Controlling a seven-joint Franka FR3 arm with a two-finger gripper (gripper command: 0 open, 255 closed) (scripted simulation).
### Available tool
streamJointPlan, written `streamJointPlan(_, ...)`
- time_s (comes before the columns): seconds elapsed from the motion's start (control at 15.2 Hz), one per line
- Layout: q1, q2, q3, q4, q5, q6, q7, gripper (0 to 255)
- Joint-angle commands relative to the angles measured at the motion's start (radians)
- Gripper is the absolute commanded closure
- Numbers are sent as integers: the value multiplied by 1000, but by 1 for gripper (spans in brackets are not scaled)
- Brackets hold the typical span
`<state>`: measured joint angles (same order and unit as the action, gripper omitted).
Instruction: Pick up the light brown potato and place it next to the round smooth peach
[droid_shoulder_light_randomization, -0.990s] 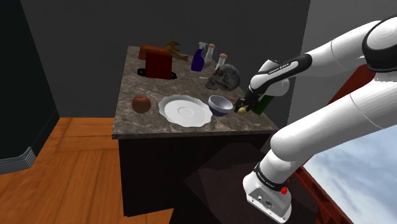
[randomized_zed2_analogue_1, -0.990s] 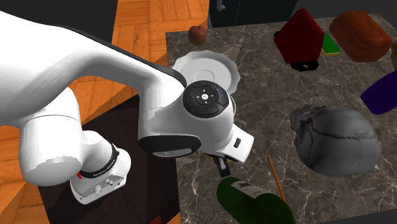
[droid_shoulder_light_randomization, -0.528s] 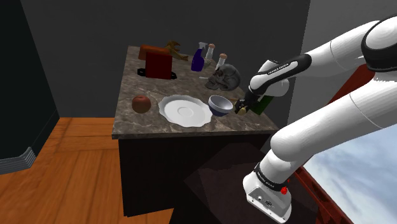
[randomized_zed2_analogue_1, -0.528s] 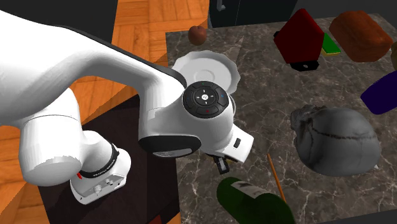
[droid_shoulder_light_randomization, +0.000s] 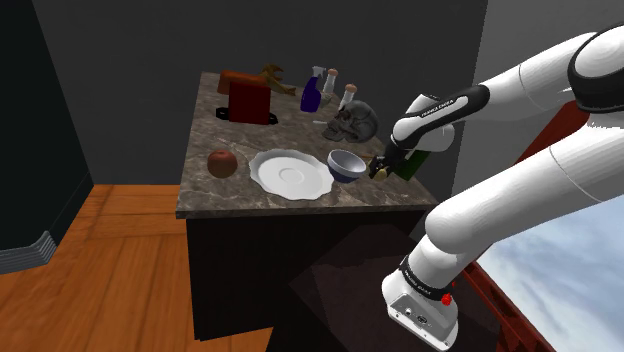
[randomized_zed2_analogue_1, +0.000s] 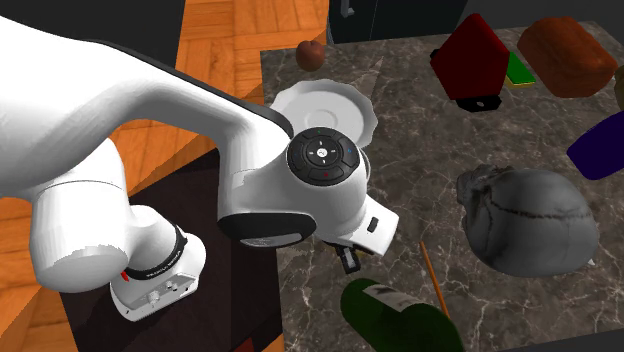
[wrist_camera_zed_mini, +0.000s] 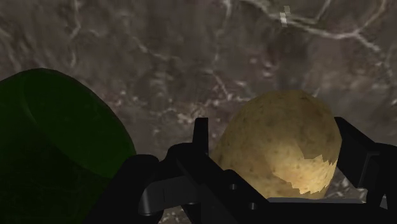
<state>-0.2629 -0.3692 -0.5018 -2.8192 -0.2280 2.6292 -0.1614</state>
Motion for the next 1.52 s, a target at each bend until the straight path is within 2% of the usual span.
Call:
streamJointPlan(0.0,0,0,0,0,0,0,0,255)
streamJointPlan(0.59,-24,-124,44,48,-15,-171,23,255)
streamJointPlan(1.45,-31,-242,94,153,-2,-392,36,255)
